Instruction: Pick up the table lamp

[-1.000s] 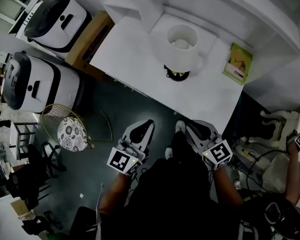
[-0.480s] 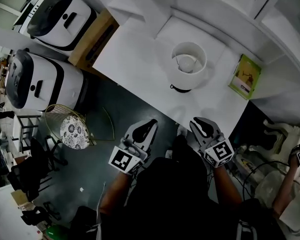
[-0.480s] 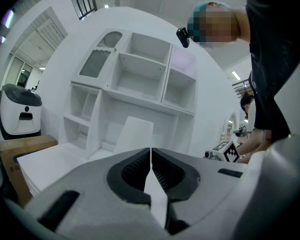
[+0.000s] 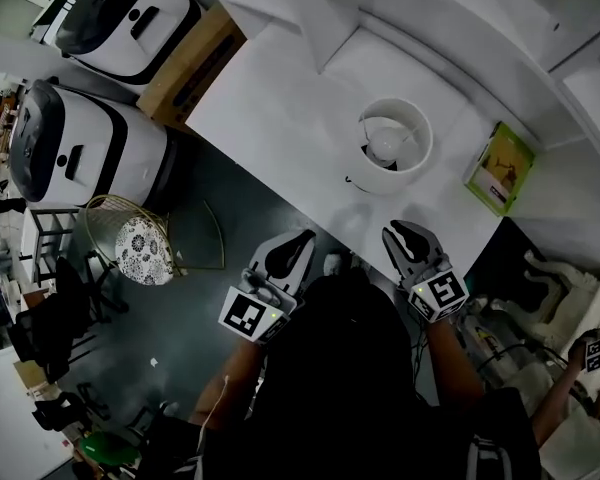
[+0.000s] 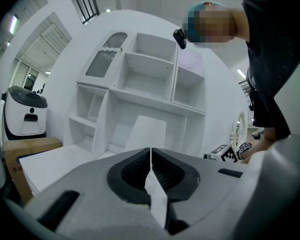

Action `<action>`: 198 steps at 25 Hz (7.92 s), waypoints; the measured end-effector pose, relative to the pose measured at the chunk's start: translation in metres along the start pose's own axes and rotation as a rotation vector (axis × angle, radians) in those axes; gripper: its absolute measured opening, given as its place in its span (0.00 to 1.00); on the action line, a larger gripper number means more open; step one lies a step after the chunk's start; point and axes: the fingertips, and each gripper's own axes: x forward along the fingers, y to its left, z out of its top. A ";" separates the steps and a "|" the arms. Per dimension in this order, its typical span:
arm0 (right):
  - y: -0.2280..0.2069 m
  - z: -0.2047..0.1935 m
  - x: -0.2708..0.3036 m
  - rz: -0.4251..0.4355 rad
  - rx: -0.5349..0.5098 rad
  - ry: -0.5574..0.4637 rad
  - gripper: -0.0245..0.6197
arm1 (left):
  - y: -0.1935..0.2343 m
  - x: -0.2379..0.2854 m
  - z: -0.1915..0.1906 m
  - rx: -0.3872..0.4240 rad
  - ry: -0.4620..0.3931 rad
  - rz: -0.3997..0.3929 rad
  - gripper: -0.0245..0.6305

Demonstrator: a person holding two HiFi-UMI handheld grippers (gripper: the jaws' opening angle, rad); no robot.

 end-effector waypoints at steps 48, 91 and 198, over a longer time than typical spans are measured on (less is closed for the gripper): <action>-0.104 -0.099 0.089 -0.272 -0.089 0.095 0.17 | 0.074 0.020 -0.114 -0.001 0.076 0.010 0.07; -0.128 -0.093 0.150 -0.240 -0.219 0.115 0.24 | 0.069 0.025 -0.109 -0.002 0.111 -0.003 0.07; -0.027 0.085 0.036 -0.162 -0.217 0.034 0.21 | 0.060 0.030 -0.004 0.082 -0.021 -0.027 0.07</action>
